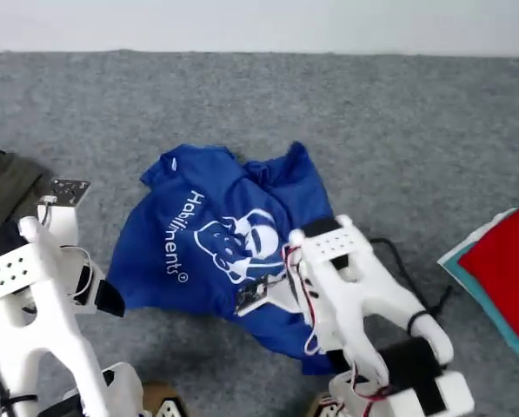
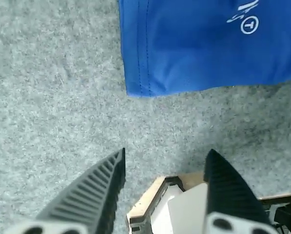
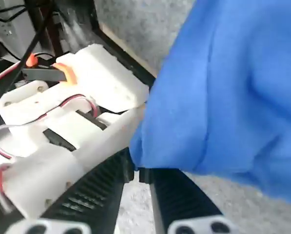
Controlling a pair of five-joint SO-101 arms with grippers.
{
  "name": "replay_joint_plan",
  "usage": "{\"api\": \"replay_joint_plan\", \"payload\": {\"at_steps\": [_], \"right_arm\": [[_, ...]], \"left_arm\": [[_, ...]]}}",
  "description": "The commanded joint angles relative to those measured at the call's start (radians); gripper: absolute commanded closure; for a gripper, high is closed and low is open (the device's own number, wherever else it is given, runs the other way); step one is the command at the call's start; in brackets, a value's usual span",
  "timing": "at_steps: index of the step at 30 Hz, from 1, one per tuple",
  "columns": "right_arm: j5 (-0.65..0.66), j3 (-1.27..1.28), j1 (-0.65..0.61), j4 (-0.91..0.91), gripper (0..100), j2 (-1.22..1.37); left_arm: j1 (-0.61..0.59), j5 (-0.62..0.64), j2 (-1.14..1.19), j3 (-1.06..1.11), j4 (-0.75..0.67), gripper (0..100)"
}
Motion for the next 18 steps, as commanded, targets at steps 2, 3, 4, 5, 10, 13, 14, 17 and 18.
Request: {"api": "replay_joint_plan", "payload": {"at_steps": [2, 3, 4, 5, 10, 13, 14, 17, 18], "right_arm": [[-0.068, -0.071, 0.039, 0.030, 96.1, -0.065], [-0.107, -0.109, 0.061, 0.027, 95.6, -0.071], [-0.138, -0.152, 0.082, 0.028, 94.1, -0.079], [-0.163, -0.199, 0.102, 0.033, 91.4, -0.085], [-0.245, -0.450, 0.216, 0.036, 75.9, -0.114], [-0.324, -0.600, 0.263, 0.027, 73.9, -0.114], [-0.347, -0.638, 0.272, 0.025, 73.9, -0.114], [-0.394, -0.717, 0.275, 0.022, 73.9, -0.113], [-0.414, -0.726, 0.275, -0.005, 73.9, -0.111]], "left_arm": [[0.005, -0.015, -0.029, -0.004, 0.025, 75], [0.005, -0.015, -0.029, -0.004, 0.025, 75], [0.005, -0.015, -0.029, -0.004, 0.025, 75], [0.005, -0.015, -0.029, -0.004, 0.025, 75], [0.005, -0.015, -0.029, -0.004, 0.025, 75], [0.005, -0.015, -0.029, -0.004, 0.025, 75], [0.005, -0.015, -0.029, -0.004, 0.025, 75], [0.005, -0.015, -0.029, -0.004, 0.025, 75], [0.005, -0.015, -0.029, -0.004, 0.025, 75]]}}
